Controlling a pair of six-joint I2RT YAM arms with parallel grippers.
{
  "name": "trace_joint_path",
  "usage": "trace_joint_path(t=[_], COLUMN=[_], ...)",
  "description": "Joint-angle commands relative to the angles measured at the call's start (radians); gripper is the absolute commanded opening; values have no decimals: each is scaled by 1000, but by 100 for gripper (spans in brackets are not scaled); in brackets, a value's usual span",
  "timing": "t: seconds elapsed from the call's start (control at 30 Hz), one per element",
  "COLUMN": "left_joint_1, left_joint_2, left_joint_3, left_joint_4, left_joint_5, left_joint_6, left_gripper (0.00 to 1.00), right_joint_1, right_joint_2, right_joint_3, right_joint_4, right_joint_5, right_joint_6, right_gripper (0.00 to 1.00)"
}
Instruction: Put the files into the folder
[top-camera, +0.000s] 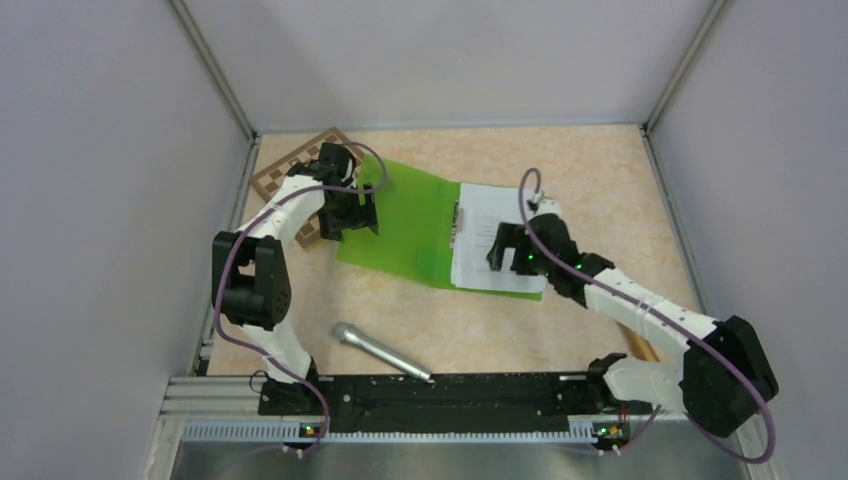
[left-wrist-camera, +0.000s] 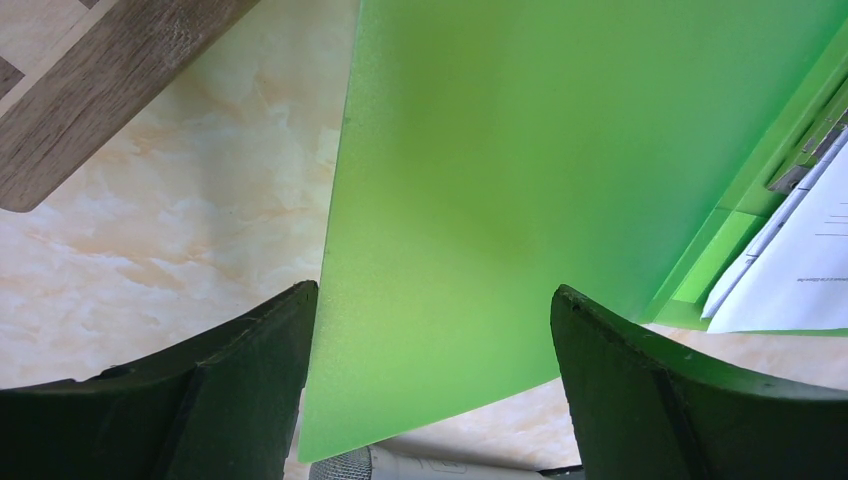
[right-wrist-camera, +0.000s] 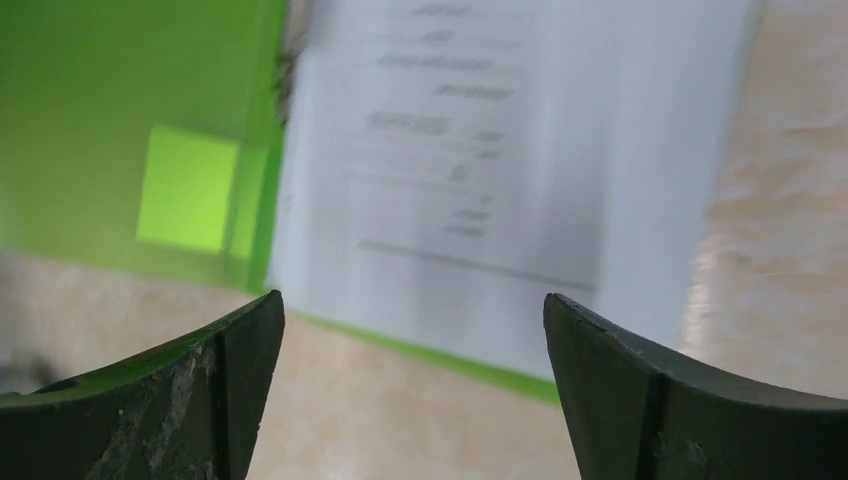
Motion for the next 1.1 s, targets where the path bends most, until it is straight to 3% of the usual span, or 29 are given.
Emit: trace_joint_path(t=[0.0, 0.17, 0.7, 1.07], left_joint_1=[-3, -3, -3, -3], left_joint_2=[-1, 4, -5, -6], left_joint_3=[16, 20, 14, 12], left_joint_4=[22, 22, 25, 26], left_joint_5=[10, 19, 22, 23], left_joint_6=[5, 3, 6, 5], left_gripper=[90, 89, 89, 89], right_joint_1=[-249, -361, -361, -351], right_joint_2=[-6, 84, 118, 88], right_joint_3=[14, 1, -94, -81], right_joint_4=[-49, -39, 73, 39], right_joint_5=[-6, -81, -243, -269], right_joint_6=[-44, -41, 3, -30], right_gripper=[99, 99, 99, 99])
